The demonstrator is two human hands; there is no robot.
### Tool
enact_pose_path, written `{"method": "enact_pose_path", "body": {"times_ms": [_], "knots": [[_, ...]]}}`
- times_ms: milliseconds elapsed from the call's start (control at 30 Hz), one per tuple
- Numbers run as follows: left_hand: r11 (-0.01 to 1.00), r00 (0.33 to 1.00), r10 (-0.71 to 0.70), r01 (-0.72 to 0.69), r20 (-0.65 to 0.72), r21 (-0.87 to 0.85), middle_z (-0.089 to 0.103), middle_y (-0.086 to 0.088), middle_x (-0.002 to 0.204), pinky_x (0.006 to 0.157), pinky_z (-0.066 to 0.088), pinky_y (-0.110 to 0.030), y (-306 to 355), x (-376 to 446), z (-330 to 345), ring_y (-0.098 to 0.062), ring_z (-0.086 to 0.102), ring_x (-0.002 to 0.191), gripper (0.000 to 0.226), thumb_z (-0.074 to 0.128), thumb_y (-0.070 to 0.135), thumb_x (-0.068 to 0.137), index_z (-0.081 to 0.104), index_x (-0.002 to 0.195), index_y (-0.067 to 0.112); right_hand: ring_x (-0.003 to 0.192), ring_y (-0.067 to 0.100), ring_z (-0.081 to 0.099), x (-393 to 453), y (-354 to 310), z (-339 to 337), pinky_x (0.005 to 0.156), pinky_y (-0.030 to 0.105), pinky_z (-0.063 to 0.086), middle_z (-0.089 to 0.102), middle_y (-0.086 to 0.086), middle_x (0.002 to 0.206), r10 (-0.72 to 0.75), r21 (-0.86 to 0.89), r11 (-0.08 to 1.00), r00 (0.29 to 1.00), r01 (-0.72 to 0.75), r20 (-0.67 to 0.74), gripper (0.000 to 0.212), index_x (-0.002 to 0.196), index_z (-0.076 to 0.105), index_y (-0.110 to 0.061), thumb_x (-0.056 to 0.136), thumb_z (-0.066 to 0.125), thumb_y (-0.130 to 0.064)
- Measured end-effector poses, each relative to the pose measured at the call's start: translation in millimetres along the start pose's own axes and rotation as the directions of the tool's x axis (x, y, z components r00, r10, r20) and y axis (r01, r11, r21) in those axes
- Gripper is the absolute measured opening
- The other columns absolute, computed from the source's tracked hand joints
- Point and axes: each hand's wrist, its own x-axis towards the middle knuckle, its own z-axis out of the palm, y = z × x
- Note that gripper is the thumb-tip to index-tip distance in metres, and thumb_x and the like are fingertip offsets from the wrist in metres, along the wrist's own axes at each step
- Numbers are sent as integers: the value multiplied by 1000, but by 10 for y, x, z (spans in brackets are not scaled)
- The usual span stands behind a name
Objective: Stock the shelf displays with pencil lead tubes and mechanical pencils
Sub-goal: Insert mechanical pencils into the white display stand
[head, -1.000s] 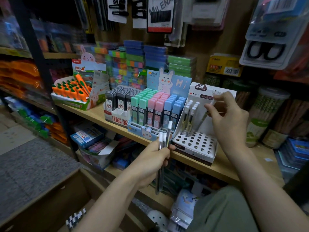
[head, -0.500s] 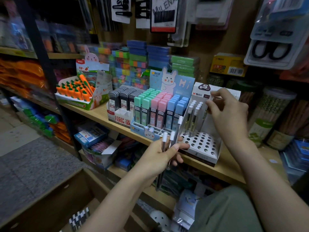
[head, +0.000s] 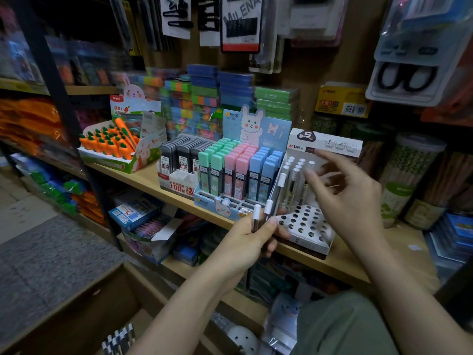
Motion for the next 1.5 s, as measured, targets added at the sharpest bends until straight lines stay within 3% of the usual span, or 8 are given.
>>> {"method": "enact_pose_path", "body": {"times_ms": [167,333,433,533,767,1100,1300,1500], "knots": [[996,999,-27,28,-22,86,64,-10,86,75,45,-29,14,35,50,-10,54,70,32,47,27,102,74,86,25,64,2,70,-82,-106,77,62,13,54,73,-13,74,112,329,924,959,-197,262,25,102,69,-23,79,77,-24],[995,994,-24,14,-105,-94,70,2,98,92,54,-33,-15,38,-20,-17,66,97,26,44,25,102,62,120,31,85,11,72,-1,13,-67,75,21,57,75,-2,91,126,539,816,974,-210,188,29,114,67,-30,88,66,-16],[999,988,-23,18,-155,-30,55,6,65,56,45,-22,-23,8,-120,-9,48,54,26,40,30,103,55,124,27,94,12,67,41,144,-133,82,28,58,68,0,104,98,410,907,995,-94,12,34,123,63,-33,94,60,-16],[995,984,-84,74,-158,-66,37,14,51,44,25,-19,-46,5,-132,-4,28,44,23,40,32,103,53,116,18,97,7,63,58,195,-68,84,35,57,62,-4,114,11,261,965,999,2,-47,33,124,62,-27,95,58,-11],[981,980,-135,112,-149,-157,47,-5,85,61,35,-26,-43,-1,-88,-12,39,66,31,41,6,100,51,117,29,101,12,65,99,254,41,85,40,58,63,-8,114,4,264,965,1000,-1,-10,29,119,63,-27,98,54,-9],[996,993,-69,64,-100,-55,68,6,87,63,48,-24,-80,-16,-123,-6,51,64,33,41,15,104,48,131,31,96,1,63,147,166,85,83,35,59,61,-20,105,21,212,977,1000,-19,-10,35,118,64,-35,94,60,-9],[986,994,-36,52,-103,155,66,7,117,62,46,-23,-73,11,-76,-3,51,60,31,39,22,104,46,128,41,95,-2,64,130,159,25,83,29,59,66,-10,106,-13,152,988,1000,14,-13,38,120,65,-31,92,61,-5],[948,992,-20,59,-125,314,58,3,82,63,45,-26,-86,84,-50,-4,53,64,33,38,27,104,44,133,42,94,-2,65,99,109,34,82,26,58,66,-17,99,12,192,981,1000,-14,10,39,112,64,-37,92,61,-4]]}}
